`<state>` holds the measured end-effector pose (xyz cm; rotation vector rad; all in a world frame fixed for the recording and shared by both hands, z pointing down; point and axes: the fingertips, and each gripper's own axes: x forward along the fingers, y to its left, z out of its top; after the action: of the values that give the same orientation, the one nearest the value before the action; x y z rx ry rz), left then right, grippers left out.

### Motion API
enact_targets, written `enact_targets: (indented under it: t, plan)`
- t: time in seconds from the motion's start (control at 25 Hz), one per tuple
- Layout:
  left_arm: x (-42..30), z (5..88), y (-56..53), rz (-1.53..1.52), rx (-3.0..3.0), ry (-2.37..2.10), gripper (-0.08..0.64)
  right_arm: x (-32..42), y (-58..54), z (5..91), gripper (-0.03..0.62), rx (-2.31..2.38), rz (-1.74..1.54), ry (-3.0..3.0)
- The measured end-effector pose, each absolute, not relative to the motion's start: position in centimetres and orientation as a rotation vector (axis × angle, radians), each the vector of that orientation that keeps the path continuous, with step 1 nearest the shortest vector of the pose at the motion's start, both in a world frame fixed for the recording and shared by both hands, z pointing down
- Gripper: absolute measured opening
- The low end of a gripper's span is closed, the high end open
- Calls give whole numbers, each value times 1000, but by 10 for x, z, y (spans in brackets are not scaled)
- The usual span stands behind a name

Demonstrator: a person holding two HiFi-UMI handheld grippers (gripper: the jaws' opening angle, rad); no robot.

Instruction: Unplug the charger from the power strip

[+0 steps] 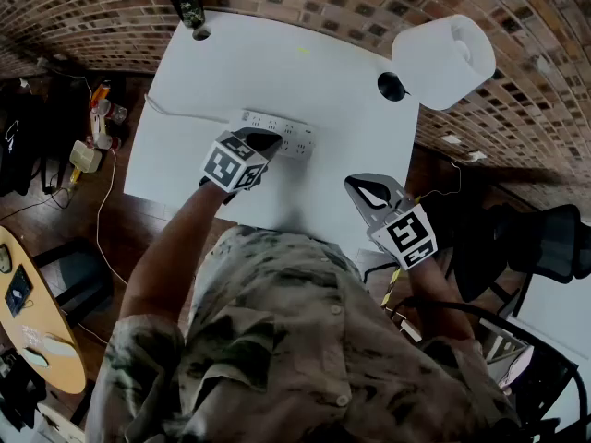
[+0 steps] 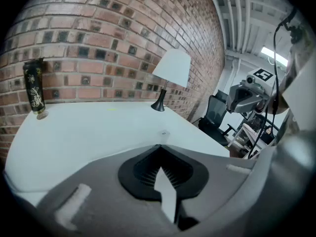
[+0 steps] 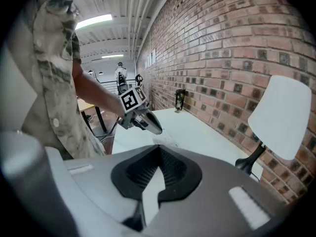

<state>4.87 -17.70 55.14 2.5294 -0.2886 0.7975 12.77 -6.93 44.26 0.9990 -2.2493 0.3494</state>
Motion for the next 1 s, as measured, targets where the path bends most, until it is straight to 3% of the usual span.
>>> enact_targets:
  t: [0.56,1.0]
  plan:
    - [69,619,-210,1077,2360,-231,-2,129,-131,509,8,775,370,-2177]
    - [65,618,-209,1076,2338,-213,-3,116,-173,540,13,633,286,-2087]
